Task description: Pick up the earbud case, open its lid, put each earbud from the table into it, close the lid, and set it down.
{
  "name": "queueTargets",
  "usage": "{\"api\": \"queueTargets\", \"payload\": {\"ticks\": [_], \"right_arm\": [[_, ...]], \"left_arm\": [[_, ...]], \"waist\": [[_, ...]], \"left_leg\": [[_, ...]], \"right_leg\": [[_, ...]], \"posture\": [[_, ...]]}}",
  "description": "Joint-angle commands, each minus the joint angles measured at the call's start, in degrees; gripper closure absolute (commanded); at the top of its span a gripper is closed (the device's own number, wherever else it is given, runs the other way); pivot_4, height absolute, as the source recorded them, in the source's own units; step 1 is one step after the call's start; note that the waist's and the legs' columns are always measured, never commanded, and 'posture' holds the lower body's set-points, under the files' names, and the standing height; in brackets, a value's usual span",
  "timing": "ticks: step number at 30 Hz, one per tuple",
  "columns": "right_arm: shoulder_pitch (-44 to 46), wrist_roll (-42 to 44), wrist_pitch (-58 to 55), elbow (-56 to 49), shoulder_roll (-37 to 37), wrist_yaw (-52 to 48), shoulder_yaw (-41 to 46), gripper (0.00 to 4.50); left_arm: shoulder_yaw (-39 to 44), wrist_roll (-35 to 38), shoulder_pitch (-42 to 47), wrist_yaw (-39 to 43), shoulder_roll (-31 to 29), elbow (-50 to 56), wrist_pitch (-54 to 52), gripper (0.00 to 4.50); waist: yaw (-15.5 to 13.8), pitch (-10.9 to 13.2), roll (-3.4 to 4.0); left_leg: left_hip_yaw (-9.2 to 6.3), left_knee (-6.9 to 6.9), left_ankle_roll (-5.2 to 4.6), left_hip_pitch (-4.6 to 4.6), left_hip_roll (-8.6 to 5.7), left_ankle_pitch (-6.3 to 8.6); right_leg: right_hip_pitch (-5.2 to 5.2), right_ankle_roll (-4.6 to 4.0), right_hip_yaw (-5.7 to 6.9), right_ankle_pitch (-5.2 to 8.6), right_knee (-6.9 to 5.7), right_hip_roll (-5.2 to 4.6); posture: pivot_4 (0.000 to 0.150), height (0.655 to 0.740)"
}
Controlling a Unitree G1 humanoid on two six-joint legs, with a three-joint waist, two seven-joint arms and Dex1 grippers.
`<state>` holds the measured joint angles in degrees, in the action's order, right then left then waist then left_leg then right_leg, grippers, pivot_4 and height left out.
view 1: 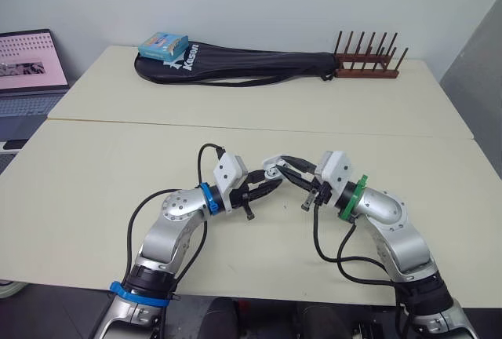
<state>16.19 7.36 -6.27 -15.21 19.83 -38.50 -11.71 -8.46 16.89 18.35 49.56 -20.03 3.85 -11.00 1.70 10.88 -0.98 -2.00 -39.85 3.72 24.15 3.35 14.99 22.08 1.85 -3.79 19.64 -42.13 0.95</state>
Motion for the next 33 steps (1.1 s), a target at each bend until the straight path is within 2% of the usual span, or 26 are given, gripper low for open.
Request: {"api": "queueTargets", "payload": {"ticks": [1, 3, 11, 19, 25, 31, 33], "right_arm": [[-0.9, -1.1, 1.7, -0.3, 0.5, -0.4, -1.2, 4.15], [-1.0, -0.6, 1.3, -0.5, 0.1, -0.1, -1.2, 4.15], [-1.0, 1.3, -2.0, -2.9, 0.5, 0.0, 0.5, 1.29], [-4.2, 7.7, -7.9, -10.1, 6.4, -1.2, 7.9, 1.28], [-7.7, 9.8, -9.3, -12.4, 9.4, -2.6, 10.3, 1.28], [-11.6, 10.3, -12.4, -13.8, 16.6, -6.2, 11.0, 1.28], [-11.8, 11.0, -16.7, -15.2, 17.4, -5.2, 10.0, 0.89]], "left_arm": [[0.9, 1.0, 1.2, 0.2, 0.2, 1.7, 1.3, 3.71], [0.9, 1.1, 1.3, 0.3, 0.2, 1.7, 1.3, 3.71], [0.9, 1.2, 1.2, 0.8, 0.1, 1.8, 1.3, 3.71], [1.0, 0.6, 1.2, 0.6, 0.4, 0.3, 1.8, 3.71], [1.8, 0.7, 1.5, 0.0, 0.2, -0.8, 2.3, 3.71], [5.6, 1.3, 0.6, -0.9, -2.4, -0.7, 1.7, 3.71], [7.1, 1.5, -0.8, -1.0, -3.8, -0.3, 1.6, 3.71]], "waist": [[0.0, 0.0, 0.0], [0.0, 0.0, 0.0], [0.0, 0.0, 0.0], [0.0, 0.0, 0.0], [0.0, 0.0, 0.0], [0.0, 0.0, 0.0], [0.1, 0.0, 0.0]], "left_leg": [[0.0, 0.0, 0.0, 0.0, 0.0, 0.0], [0.0, 0.0, 0.0, 0.0, 0.0, 0.0], [0.01, 0.0, 0.0, 0.02, 0.0, 0.0], [-0.02, -0.01, 0.0, 0.09, -0.02, 0.0], [-0.02, 0.0, 0.0, 0.09, 0.0, 0.0], [-0.02, -0.01, 0.0, 0.11, -0.01, 0.0], [-0.02, 0.0, 0.0, 0.1, 0.01, 0.0]], "right_leg": [[0.0, 0.0, 0.0, 0.0, 0.0, 0.0], [0.0, 0.0, 0.0, 0.0, 0.0, 0.0], [0.01, 0.0, -0.01, 0.0, 0.0, 0.0], [0.04, 0.0, 0.01, 0.0, 0.02, -0.01], [0.06, 0.0, 0.01, 0.0, 0.01, 0.01], [0.06, 0.0, 0.0, 0.0, 0.03, 0.0], [0.06, 0.0, 0.0, 0.0, 0.03, 0.01]], "posture": [[0.15, 0.6787], [0.15, 0.6787], [0.15, 0.6787], [0.15, 0.6787], [0.15, 0.6787], [0.15, 0.6787], [0.15, 0.6787]]}}
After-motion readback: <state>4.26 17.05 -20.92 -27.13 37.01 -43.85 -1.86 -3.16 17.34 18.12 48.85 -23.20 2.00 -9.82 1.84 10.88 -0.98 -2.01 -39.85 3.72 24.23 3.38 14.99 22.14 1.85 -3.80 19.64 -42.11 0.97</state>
